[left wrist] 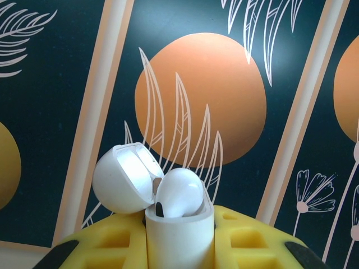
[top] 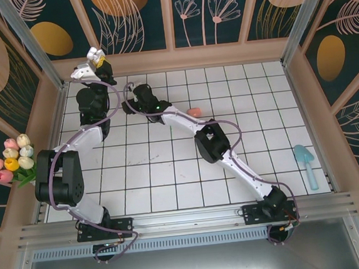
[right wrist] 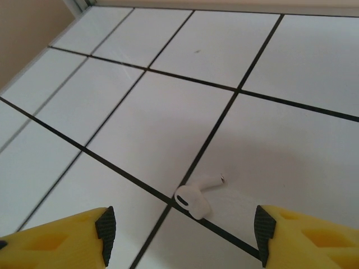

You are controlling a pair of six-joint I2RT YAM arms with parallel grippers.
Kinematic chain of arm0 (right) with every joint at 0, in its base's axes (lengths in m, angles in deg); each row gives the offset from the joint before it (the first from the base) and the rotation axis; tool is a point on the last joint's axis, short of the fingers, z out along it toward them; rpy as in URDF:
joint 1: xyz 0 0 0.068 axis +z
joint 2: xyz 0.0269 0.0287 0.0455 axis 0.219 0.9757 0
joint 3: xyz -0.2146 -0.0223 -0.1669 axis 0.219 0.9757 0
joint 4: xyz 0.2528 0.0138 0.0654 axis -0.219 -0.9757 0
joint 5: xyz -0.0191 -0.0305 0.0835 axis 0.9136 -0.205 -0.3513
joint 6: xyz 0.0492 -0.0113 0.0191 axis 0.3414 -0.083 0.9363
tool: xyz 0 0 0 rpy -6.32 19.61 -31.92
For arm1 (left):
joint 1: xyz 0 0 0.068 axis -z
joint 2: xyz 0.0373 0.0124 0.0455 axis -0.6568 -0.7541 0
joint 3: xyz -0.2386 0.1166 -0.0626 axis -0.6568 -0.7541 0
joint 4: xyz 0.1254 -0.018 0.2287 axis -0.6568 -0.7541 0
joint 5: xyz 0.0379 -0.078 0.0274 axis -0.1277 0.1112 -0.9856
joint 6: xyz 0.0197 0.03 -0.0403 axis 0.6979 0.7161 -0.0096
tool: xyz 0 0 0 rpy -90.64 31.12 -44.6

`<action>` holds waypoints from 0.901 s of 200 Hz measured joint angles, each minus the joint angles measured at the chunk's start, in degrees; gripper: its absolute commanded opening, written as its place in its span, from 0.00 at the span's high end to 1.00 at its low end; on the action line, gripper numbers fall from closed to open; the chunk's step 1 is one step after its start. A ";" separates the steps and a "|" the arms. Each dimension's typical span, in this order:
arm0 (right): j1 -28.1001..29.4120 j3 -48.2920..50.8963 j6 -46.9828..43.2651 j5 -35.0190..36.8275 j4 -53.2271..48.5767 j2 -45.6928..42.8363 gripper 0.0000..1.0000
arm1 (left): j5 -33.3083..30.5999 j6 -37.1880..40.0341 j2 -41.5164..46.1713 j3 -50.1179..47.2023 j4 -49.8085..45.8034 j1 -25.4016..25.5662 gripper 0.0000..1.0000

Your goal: Insert the wireless bluetooth earbuds into the charging case

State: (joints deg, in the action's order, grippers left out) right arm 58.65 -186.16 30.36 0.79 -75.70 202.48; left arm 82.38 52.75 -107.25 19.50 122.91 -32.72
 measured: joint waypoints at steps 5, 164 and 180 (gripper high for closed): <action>0.13 -0.02 -0.11 0.50 -0.04 0.15 0.38 | 0.02 -0.15 0.00 0.00 0.00 0.00 1.00; -2.05 26.86 3.80 9.90 -5.38 -18.82 0.46 | 3.96 -3.98 -5.38 8.13 -20.61 -0.11 1.00; -2.43 35.28 4.63 11.52 -4.15 -27.54 0.46 | 5.31 -4.61 -7.32 11.58 -25.05 -0.17 1.00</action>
State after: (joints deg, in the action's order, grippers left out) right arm 56.22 -150.88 35.00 12.31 -79.85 174.94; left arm 87.69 48.14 -114.57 31.08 97.86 -32.89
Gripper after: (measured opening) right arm 0.539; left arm 0.247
